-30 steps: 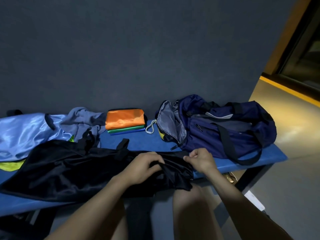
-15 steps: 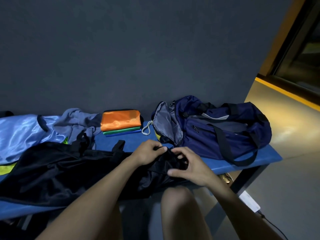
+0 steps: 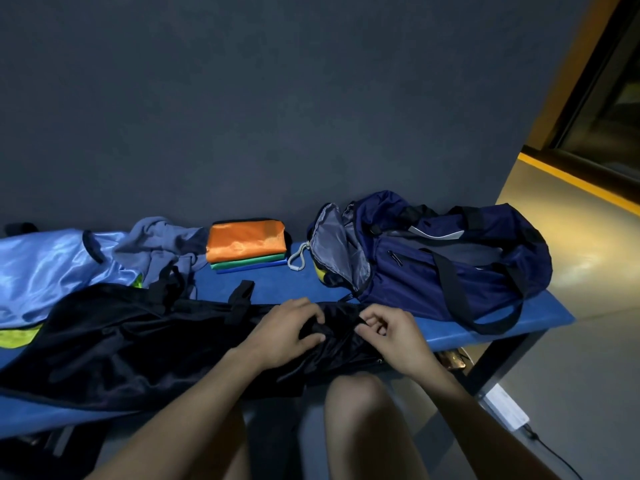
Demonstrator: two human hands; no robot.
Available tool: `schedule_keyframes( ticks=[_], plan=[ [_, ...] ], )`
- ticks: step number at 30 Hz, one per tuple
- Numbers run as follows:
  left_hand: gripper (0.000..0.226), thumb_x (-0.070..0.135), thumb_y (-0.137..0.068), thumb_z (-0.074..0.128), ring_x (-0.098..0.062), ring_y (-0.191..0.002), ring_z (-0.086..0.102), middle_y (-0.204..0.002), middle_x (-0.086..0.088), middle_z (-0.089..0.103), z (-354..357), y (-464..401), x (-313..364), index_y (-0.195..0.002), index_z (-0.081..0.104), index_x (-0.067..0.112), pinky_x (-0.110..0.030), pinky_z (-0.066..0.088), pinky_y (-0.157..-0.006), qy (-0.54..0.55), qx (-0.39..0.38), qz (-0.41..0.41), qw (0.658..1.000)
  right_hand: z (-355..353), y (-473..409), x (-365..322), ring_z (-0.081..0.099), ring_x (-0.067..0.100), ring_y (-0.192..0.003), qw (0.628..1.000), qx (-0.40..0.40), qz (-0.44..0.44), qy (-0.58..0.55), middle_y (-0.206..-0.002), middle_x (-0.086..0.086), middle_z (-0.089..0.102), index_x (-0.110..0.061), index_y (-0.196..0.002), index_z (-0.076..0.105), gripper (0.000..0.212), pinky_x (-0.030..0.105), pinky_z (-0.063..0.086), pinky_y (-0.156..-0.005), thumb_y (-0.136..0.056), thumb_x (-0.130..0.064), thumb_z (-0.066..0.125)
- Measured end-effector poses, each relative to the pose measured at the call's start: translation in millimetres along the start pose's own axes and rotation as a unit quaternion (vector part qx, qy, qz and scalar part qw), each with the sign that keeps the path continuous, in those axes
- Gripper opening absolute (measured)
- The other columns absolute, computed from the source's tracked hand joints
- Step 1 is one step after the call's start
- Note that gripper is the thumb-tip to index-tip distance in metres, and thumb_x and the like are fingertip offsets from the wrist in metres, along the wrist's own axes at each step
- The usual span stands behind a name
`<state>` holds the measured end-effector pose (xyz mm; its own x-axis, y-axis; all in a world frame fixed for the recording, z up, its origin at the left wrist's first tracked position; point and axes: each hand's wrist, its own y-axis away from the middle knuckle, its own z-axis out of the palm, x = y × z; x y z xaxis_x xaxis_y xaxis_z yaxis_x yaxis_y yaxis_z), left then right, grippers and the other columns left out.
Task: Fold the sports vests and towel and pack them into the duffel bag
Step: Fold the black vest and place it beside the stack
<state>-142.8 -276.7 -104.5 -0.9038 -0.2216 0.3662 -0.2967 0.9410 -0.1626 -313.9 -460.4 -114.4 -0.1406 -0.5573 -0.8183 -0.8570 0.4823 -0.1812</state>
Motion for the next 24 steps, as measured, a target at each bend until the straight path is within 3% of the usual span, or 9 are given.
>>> schedule_keyframes(
  ticks=[2, 5, 9, 12, 15, 18, 21, 24],
  plan=[
    [0.015, 0.039, -0.102, 0.055, -0.014, -0.097, 0.054, -0.101, 0.010, 0.056, 1, -5, 2, -0.101, 0.061, 0.024, -0.038, 0.048, -0.087, 0.013, 0.019, -0.012, 1.000, 5, -2, -4, 0.047, 0.003, -0.061, 0.997, 0.003, 0.027, -0.077, -0.065, -0.006, 0.057, -0.010, -0.081, 0.070, 0.009, 0.019, 0.040, -0.059, -0.088, -0.009, 0.076],
    [0.034, 0.036, -0.108, 0.045, -0.017, -0.083, 0.053, -0.087, 0.000, 0.052, -6, -8, 4, -0.086, 0.056, 0.012, -0.035, 0.044, -0.079, 0.122, 0.035, -0.073, 0.989, 6, -3, -11, 0.041, 0.005, -0.056, 0.988, 0.007, 0.059, -0.141, -0.060, -0.005, 0.050, -0.004, -0.075, 0.066, 0.017, 0.019, 0.034, -0.055, -0.090, -0.007, 0.073],
    [0.037, 0.038, -0.108, 0.042, -0.019, -0.080, 0.050, -0.082, 0.000, 0.047, -15, -12, 3, -0.081, 0.048, 0.014, -0.032, 0.039, -0.075, 0.145, 0.046, -0.118, 0.981, 3, 0, -12, 0.044, 0.006, -0.055, 0.985, -0.006, 0.062, -0.161, -0.060, -0.008, 0.053, -0.011, -0.076, 0.067, 0.017, 0.021, 0.037, -0.056, -0.091, -0.003, 0.070],
    [0.016, 0.035, -0.105, 0.051, -0.012, -0.099, 0.052, -0.105, 0.006, 0.054, -15, -12, 10, -0.108, 0.056, 0.021, -0.029, 0.041, -0.087, 0.091, 0.050, -0.074, 0.992, 4, 2, -12, 0.044, 0.018, -0.061, 0.984, 0.000, 0.064, -0.169, -0.066, 0.001, 0.052, -0.013, -0.087, 0.068, 0.011, 0.030, 0.038, -0.062, -0.091, -0.004, 0.070],
    [0.040, 0.042, -0.096, 0.060, -0.010, -0.117, 0.047, -0.127, 0.010, 0.049, -14, -10, 27, -0.131, 0.048, 0.026, -0.028, 0.040, -0.097, 0.009, 0.091, 0.030, 0.995, 6, 4, -15, 0.045, 0.019, -0.062, 0.983, 0.005, 0.060, -0.174, -0.066, 0.003, 0.051, -0.019, -0.089, 0.067, 0.018, 0.032, 0.038, -0.063, -0.090, -0.001, 0.069],
    [0.040, 0.042, -0.092, 0.062, -0.016, -0.109, 0.050, -0.124, 0.006, 0.051, -11, -17, 40, -0.127, 0.052, 0.026, -0.031, 0.044, -0.088, -0.097, 0.126, 0.099, 0.982, 7, 3, -17, 0.041, 0.017, -0.060, 0.985, 0.001, 0.050, -0.162, -0.064, -0.001, 0.048, -0.020, -0.088, 0.066, 0.020, 0.032, 0.035, -0.061, -0.089, 0.000, 0.069],
    [0.023, 0.032, -0.093, 0.055, -0.020, -0.095, 0.055, -0.111, 0.004, 0.058, -10, -25, 42, -0.114, 0.061, 0.023, -0.034, 0.044, -0.075, -0.181, 0.158, 0.130, 0.962, 9, 3, -16, 0.037, 0.011, -0.057, 0.991, 0.004, 0.029, -0.128, -0.061, -0.008, 0.044, -0.025, -0.085, 0.065, 0.021, 0.031, 0.034, -0.059, -0.088, -0.005, 0.070],
    [0.025, 0.033, -0.095, 0.049, -0.022, -0.086, 0.057, -0.104, 0.002, 0.062, -10, -27, 43, -0.106, 0.067, 0.020, -0.034, 0.043, -0.070, -0.231, 0.175, 0.143, 0.946, 8, 3, -18, 0.036, 0.007, -0.055, 0.996, 0.004, -0.001, -0.089, -0.059, -0.011, 0.044, -0.029, -0.083, 0.064, 0.021, 0.027, 0.037, -0.057, -0.085, -0.009, 0.070]
  ],
)
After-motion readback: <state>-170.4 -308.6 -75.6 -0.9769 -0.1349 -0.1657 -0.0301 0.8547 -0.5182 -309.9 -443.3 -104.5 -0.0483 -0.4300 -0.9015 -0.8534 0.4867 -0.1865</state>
